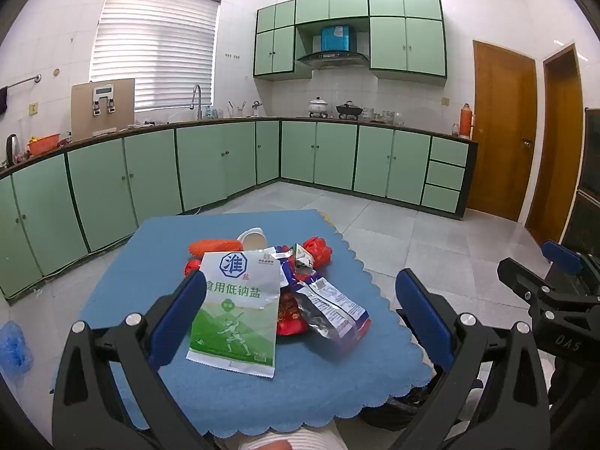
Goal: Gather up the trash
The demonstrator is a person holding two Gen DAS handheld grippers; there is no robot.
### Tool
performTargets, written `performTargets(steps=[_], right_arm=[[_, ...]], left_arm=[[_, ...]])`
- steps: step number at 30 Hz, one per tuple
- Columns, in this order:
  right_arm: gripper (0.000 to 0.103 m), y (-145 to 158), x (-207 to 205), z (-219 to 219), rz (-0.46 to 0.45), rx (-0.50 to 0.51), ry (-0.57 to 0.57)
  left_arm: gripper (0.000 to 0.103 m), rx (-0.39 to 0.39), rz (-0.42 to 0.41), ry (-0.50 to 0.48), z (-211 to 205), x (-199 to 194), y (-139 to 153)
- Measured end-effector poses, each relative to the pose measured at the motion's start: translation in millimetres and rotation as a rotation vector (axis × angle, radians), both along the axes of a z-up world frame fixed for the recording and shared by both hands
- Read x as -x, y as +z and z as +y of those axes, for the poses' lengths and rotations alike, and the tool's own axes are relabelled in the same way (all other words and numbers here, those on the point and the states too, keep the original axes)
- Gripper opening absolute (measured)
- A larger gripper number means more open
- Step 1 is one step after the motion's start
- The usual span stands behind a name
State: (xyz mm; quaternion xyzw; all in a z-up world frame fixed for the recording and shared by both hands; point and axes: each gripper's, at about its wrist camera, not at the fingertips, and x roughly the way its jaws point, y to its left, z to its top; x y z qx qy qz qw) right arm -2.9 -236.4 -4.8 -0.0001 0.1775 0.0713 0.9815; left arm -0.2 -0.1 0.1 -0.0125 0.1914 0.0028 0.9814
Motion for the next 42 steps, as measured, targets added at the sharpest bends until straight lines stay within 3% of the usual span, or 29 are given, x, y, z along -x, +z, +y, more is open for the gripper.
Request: performTargets(steps=[42], right_arm=[[0.097, -4.2, -8.0, -8.6, 0.028, -0.047, -0.036]], left_arm=[[0.098, -0.028, -0.008, 0.005, -3.2, -2.0, -0.1]])
